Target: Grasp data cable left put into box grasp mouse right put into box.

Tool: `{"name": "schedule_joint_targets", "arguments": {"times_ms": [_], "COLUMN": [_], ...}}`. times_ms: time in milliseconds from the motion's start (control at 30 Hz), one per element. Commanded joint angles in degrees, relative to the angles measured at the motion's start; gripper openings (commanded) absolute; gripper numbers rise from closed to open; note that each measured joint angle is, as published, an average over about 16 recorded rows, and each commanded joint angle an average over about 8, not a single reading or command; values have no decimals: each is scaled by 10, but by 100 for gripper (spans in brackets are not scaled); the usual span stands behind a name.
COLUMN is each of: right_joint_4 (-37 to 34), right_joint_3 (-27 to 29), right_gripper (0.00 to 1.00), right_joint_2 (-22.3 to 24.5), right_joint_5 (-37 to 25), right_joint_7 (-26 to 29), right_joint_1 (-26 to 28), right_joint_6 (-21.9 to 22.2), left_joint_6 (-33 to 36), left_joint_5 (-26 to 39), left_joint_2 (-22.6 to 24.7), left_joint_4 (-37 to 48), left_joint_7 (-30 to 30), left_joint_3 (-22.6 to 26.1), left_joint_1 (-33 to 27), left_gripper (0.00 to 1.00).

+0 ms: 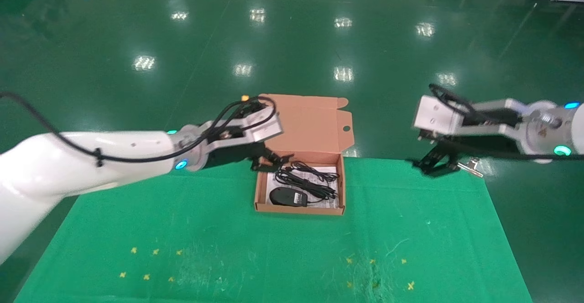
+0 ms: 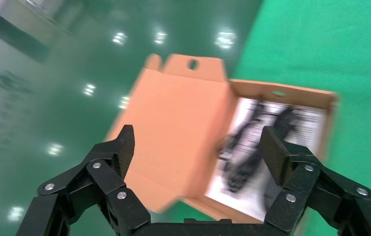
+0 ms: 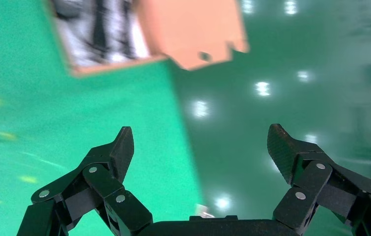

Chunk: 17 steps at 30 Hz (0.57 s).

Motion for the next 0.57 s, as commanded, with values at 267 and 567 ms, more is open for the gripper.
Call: {"name": "schedule_joint_targets", "arguments": {"times_ms": [267,567], "right_joint_4": [-5,-10], "right_joint_3": [85,155], "right_gripper": [100,100], "right_joint_2": [9,17], "right_joint_5": [115,211], "right_joint_7": [-45,-82], "right_joint_1": [-73,-135], "right_joint_6": [-54,-100], "left_joint_6": [94,173], "left_joint_5": [-79,-146], "left_joint_2": [-56,-103], "left_joint_4": [-40,-74], "left_joint_7": [-6,-10], "left_joint_3": [-79,-145], "left_joint_1": [48,89], "left_gripper": [100,100]}}
